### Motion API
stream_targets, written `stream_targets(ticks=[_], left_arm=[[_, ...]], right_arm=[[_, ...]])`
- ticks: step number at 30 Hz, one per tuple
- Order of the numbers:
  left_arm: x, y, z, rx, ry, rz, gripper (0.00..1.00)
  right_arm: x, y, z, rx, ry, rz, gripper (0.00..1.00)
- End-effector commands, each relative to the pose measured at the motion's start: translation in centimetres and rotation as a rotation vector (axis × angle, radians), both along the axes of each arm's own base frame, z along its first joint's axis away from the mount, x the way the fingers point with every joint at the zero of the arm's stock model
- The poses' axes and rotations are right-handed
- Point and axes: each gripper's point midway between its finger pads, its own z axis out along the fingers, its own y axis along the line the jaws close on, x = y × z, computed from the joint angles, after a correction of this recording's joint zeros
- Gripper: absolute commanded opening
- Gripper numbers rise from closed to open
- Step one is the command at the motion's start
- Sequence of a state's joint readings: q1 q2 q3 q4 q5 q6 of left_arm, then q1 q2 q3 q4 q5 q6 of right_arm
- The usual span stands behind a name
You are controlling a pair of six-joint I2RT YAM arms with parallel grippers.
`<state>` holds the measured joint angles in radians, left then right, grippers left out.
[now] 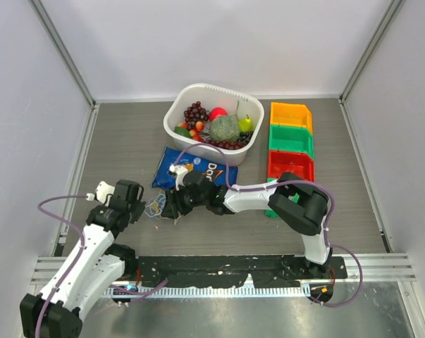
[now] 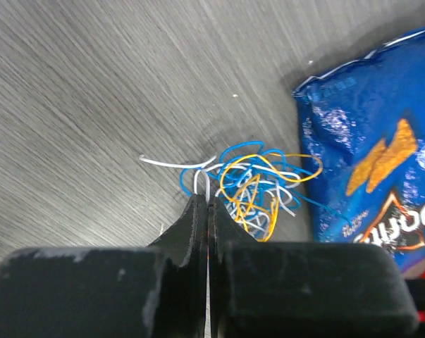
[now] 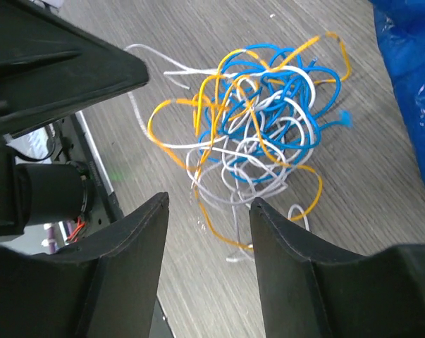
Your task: Untangle the cables
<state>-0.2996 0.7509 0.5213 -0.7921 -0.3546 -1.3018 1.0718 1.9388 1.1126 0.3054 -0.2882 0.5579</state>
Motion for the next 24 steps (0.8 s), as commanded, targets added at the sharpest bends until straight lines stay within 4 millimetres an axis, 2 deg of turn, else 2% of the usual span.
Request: stream_targets(ticks=[1,2,3,4,7,9,14,19,24], left_arm=[[-0.2,0.8,2.4,0.019,-0.087,0.004,0.0],[-0.2,0.6,3.0,0.013,-0.108,-0.024,0.0],[0.0,0.2,4.0,0.008,-0.146,-0.067,0.0],[0.2,-0.3,5.1,-0.001,-0.191,-0.11,0.0],[0.6,-1.0,9.6,-0.003,-0.353,-0.208,0.0],[0.7,-1.2,14.4,0.001,-0.539,-0.253,0.0],[-0.3,-0.8,24.5,0.048,-0.875,-0.293,0.0],[-0.7,-0.8,32.6,0.111,-1.012,-0.336,0.0],[-0.3,-0.1,39.4,0.159,-1.066,-0.306,0.0]], right_arm=[[2.2,2.3,1.4,0.004,-0.125,-0.059,0.55],[2.5,2.2,0.0,-0.037,-0.116,-0.078,0.55],[3.5,2.6,0.3,-0.042,-0.13,-0.119,0.55],[3.7,2.5,-0.8,-0.076,-0.12,-0.13,0.55],[4.7,2.3,-1.8,-0.122,-0.117,-0.19,0.48],[4.8,2.1,-2.4,-0.142,-0.119,-0.198,0.43],[4.7,1.9,-3.5,-0.16,-0.111,-0.197,0.34],[4.7,1.9,-4.3,-0.17,-0.097,-0.203,0.25],[4.6,2.0,-5.2,-0.182,-0.083,-0.207,0.16]])
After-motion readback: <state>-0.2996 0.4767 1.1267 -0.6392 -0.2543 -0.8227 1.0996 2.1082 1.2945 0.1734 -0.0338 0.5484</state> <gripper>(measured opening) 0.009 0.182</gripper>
